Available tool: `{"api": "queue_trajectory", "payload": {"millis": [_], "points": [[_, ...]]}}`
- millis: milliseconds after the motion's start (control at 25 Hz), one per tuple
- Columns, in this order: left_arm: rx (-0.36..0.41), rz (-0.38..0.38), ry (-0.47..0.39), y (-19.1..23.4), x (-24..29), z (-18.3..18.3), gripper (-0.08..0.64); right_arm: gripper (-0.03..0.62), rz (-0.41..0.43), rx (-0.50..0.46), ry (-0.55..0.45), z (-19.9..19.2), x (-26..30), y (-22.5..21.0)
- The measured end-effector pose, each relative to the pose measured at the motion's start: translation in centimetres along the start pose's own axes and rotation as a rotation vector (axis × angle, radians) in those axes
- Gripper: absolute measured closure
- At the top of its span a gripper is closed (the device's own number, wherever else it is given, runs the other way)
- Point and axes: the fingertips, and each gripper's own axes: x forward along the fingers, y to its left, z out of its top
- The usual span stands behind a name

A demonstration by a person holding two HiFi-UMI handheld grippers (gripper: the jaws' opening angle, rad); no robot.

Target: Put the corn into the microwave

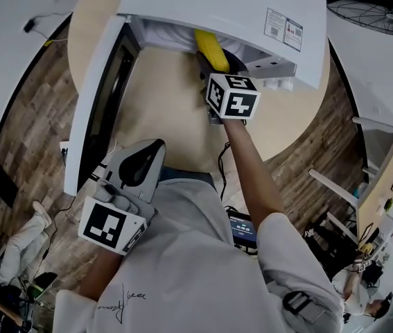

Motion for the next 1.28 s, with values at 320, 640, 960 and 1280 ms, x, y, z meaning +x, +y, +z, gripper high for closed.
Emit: {"api": "queue_trajectory", "payload": {"millis": [320,640,960,1280], "points": [[-0.011,0.023,0.011,0.5,-0.3,-0.4,0.572,0.333,-0.021,-0.005,-0.009,0.9,2.6,-0.7],[-0.003,0.034,0.026,0.7,-0.1,-0.6,0.572,0.333,-0.072,-0.083,-0.007,1.8,4.6,-1.4],[-0.009,0.047,0.031,1.2,-0.1,-0.6,0.572,0.333,-0.119,-0.190,0.017,2.0,6.2,-1.7],[-0.014,0.052,0.035,1.6,-0.1,-0.7,0.572,0.333,-0.178,-0.290,0.028,2.4,6.9,-2.0]]}}
